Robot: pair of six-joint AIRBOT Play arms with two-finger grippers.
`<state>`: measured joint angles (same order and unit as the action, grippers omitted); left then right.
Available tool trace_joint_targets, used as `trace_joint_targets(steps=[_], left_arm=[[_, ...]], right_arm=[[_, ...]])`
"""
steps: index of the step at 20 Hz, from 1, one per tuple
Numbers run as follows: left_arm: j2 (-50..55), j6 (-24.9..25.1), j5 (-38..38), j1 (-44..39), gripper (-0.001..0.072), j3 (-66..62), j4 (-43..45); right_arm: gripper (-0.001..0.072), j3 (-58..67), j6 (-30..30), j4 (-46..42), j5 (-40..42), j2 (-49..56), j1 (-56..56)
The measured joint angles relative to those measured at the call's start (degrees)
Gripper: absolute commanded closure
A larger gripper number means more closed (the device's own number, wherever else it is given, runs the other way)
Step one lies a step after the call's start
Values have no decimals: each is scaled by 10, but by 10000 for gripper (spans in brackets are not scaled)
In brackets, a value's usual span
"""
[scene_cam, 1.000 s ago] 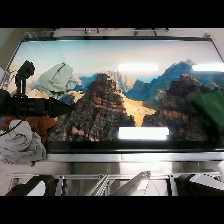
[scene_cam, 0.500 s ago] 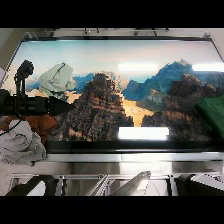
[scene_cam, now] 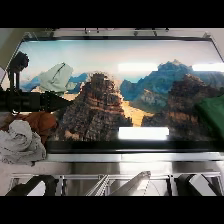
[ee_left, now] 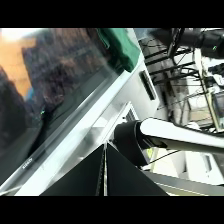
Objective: Fold the shirts.
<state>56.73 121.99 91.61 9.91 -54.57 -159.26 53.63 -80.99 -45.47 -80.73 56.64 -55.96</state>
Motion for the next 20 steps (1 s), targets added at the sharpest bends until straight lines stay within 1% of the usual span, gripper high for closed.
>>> trace_joint_targets(steps=[2, 4, 6, 9, 13, 20], left_arm=[[-7, -12, 0, -7, 696, -28, 28], [-33, -21, -17, -24, 693, -35, 66], [-71, -31, -50, -48, 693, -12, 91], [-119, -57, -101, -81, 693, 45, 112], [-156, -76, -131, -106, 694, 91, 122], [-195, -81, -149, -113, 694, 107, 126]], right_arm=[[680, -3, 41, 59, 7, -56, 82], [680, -22, 72, 85, 30, -128, 179], [681, -63, 85, 89, 74, -208, 276], [680, -130, 75, 59, 155, -293, 391], [679, -163, 65, 57, 198, -313, 458], [680, -174, 58, 100, 216, -303, 480]])
